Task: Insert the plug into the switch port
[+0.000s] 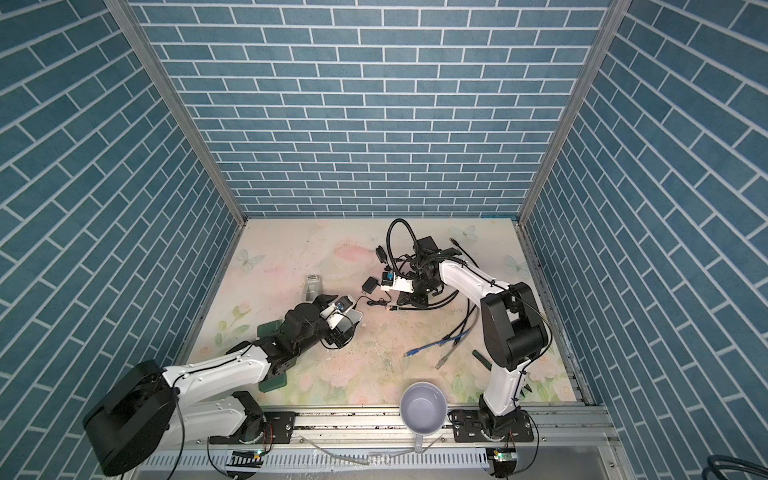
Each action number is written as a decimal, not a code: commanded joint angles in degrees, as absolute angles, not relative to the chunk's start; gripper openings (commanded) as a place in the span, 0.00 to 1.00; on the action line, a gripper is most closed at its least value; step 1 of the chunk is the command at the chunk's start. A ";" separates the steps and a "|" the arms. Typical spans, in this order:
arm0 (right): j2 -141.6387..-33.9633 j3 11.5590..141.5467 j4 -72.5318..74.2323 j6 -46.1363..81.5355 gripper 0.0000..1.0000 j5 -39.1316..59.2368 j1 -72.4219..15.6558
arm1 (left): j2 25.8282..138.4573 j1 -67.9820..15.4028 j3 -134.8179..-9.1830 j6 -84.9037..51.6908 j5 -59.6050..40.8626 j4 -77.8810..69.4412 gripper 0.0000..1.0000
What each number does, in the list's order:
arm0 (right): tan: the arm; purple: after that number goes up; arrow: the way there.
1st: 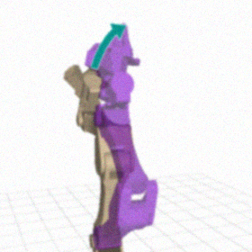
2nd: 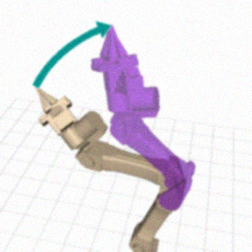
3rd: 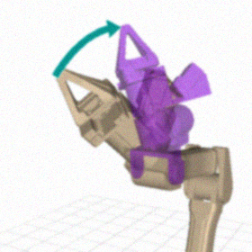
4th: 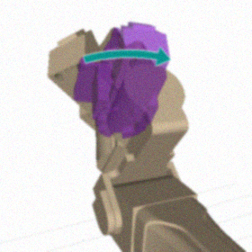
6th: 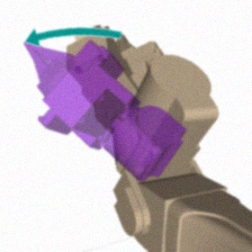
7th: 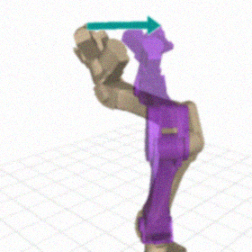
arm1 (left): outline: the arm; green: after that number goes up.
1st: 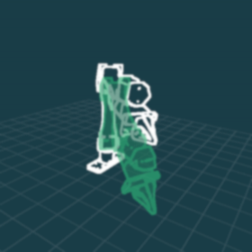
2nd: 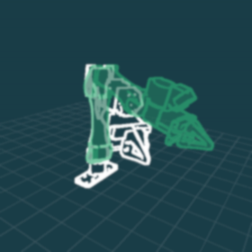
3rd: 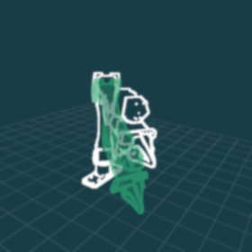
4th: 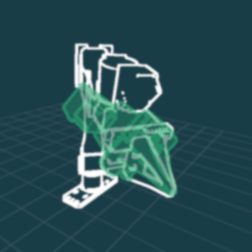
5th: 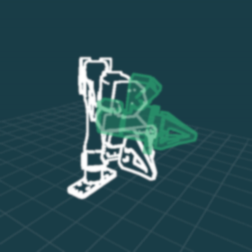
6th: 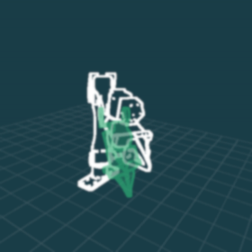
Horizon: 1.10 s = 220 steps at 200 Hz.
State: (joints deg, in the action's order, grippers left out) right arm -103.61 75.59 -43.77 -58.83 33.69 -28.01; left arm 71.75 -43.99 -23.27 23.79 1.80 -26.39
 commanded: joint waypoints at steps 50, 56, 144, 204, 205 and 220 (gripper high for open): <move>-105.79 71.25 -35.90 -59.28 0.22 24.59 -28.05 | 75.51 -46.32 -24.93 33.27 -2.85 -38.36 1.00; -106.34 71.56 -35.82 -59.38 0.23 23.93 -28.10 | 75.17 -46.32 -24.82 33.19 -3.14 -38.41 1.00; -111.75 74.17 -36.03 -62.31 0.25 20.17 -28.13 | 70.37 -46.30 -21.73 31.97 -2.92 -39.00 0.99; -113.72 74.71 -36.48 -64.05 0.23 18.73 -28.21 | 71.35 -46.25 -22.04 35.27 -2.81 -39.57 1.00; -113.72 74.71 -36.48 -64.11 0.22 18.73 -28.21 | 71.40 -46.29 -22.09 35.34 -2.81 -39.56 0.99; -113.90 74.91 -36.89 -64.93 0.14 18.99 -28.20 | 71.55 -46.31 -22.46 36.56 -2.68 -39.24 1.00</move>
State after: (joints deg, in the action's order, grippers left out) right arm -111.90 73.41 -35.07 -60.75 19.86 -28.01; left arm 71.00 -46.06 -22.35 34.20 -2.63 -38.44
